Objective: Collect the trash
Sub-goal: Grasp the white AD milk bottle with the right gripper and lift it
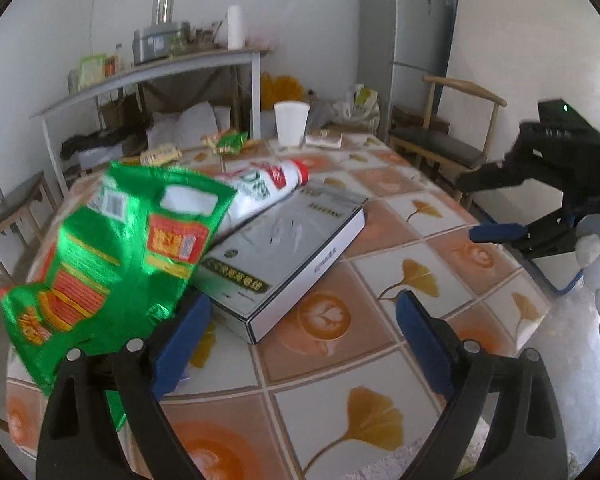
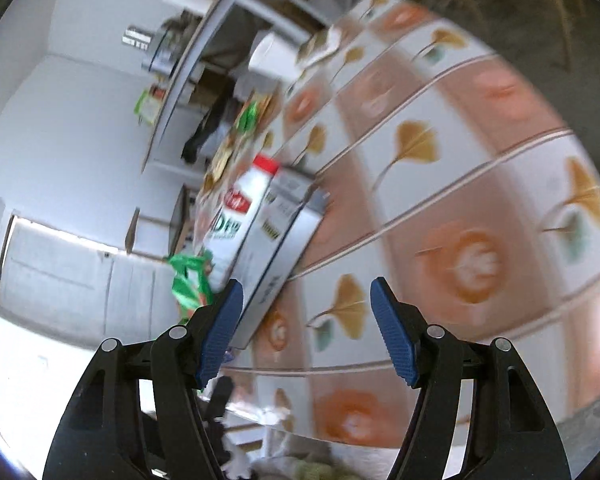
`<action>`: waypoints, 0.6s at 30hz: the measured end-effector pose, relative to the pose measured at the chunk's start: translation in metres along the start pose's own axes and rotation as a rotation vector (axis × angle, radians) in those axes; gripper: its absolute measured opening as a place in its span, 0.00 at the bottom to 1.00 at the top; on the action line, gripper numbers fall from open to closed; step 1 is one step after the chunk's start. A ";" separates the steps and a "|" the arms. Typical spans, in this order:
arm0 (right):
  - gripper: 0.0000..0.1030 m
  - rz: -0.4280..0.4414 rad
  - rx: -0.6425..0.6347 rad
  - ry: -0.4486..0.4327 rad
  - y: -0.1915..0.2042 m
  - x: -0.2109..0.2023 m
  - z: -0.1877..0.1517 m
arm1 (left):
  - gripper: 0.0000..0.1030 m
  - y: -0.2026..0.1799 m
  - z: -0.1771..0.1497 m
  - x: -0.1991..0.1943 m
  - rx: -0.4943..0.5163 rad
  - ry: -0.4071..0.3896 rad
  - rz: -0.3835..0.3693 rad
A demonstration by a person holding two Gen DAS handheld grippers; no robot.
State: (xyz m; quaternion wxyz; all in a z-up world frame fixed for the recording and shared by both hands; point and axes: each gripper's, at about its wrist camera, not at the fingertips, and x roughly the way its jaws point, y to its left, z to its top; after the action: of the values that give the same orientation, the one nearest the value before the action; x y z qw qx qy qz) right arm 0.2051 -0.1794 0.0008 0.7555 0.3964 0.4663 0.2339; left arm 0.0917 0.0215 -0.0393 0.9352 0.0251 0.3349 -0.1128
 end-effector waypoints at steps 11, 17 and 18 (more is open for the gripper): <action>0.58 -0.111 -0.189 0.051 0.059 0.032 0.019 | 0.89 0.007 -0.006 0.004 -0.005 -0.002 -0.022; 0.58 -0.188 -0.371 0.086 0.110 0.063 0.058 | 0.89 -0.001 -0.006 0.000 0.030 -0.036 -0.026; 0.58 -0.163 -0.350 0.125 0.117 0.074 0.068 | 0.89 -0.003 -0.005 -0.001 0.039 -0.043 -0.023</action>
State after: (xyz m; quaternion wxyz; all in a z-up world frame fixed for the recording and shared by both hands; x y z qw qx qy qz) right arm 0.3006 -0.0848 0.0748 0.7988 0.2049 0.4950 0.2736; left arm 0.0873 0.0196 -0.0426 0.9401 0.0370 0.3128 -0.1303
